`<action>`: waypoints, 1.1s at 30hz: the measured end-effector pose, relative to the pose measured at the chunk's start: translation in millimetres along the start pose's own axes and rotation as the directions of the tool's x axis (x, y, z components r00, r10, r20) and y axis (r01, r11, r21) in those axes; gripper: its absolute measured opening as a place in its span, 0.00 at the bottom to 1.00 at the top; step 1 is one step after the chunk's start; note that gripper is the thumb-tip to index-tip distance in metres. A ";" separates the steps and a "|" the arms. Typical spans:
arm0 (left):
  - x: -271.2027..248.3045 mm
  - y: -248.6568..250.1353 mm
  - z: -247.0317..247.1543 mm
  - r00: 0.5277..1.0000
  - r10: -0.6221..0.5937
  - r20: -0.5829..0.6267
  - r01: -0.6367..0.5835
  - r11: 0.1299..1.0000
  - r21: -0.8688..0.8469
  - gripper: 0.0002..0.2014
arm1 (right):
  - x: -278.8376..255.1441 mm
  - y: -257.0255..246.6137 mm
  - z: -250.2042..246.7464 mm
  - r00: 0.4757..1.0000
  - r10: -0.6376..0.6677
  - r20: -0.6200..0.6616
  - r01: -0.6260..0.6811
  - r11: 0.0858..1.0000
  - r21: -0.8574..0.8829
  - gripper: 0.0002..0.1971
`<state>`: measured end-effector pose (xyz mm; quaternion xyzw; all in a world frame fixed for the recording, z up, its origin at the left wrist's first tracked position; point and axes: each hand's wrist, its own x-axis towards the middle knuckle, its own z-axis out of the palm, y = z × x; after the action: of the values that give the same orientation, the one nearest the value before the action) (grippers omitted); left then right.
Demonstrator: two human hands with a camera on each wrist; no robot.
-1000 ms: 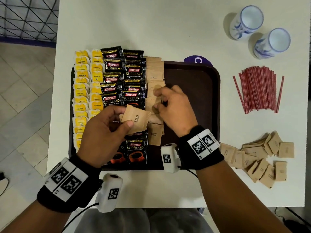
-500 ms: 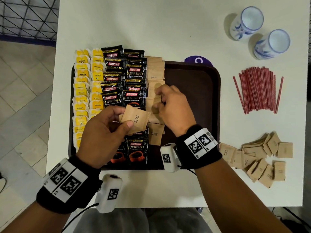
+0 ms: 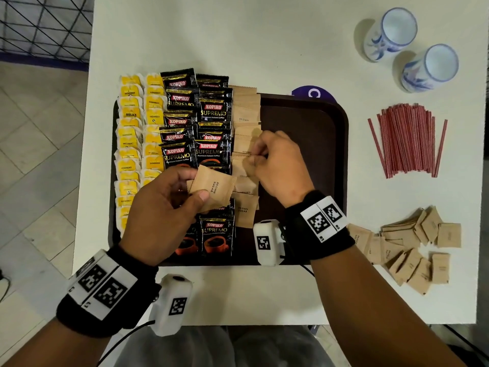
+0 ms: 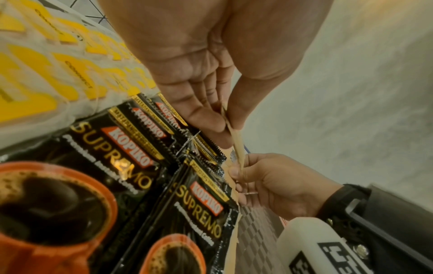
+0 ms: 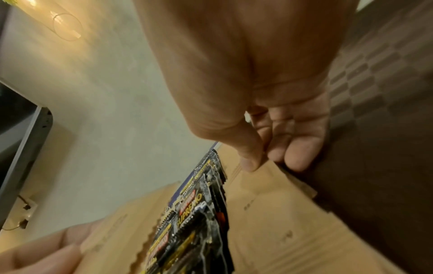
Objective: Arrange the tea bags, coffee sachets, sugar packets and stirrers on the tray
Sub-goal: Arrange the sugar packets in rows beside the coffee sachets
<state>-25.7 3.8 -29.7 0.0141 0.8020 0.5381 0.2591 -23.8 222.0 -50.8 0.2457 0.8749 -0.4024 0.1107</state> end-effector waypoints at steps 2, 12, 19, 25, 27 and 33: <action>-0.1 0.1 0.1 1.000 -0.003 -0.002 0.003 1.000 -0.002 0.14 | 0.5 2.3 -1.6 1.000 0.008 -0.004 -0.008 1.000 0.004 0.06; 0.4 -0.1 -0.8 1.000 -0.019 -0.003 0.019 1.000 -0.012 0.14 | 0.8 1.9 -8.8 0.996 0.071 -0.062 -0.069 0.997 0.028 0.04; 3.7 2.3 -0.1 0.999 -0.031 -0.006 0.031 0.999 0.012 0.14 | 8.6 -2.4 -15.2 0.991 0.114 -0.069 -0.112 0.993 0.045 0.14; 6.2 8.1 4.8 1.000 -0.028 0.014 0.028 1.000 -0.014 0.14 | 10.1 -2.9 -13.2 0.990 0.139 -0.029 -0.135 0.985 0.111 0.15; 6.4 9.3 7.2 0.999 -0.027 0.020 0.027 1.000 -0.015 0.14 | 3.6 1.5 -20.0 0.990 0.123 -0.066 -0.117 0.990 0.084 0.12; 5.3 18.8 19.9 1.000 -0.002 0.009 0.002 1.000 -0.001 0.12 | -34.7 11.7 -17.5 0.965 0.156 0.212 -0.240 0.853 0.464 0.11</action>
<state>-26.6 30.4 -21.2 0.0156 0.8006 0.5380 0.2636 12.1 230.0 -33.4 0.3201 0.7032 -0.6146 0.1593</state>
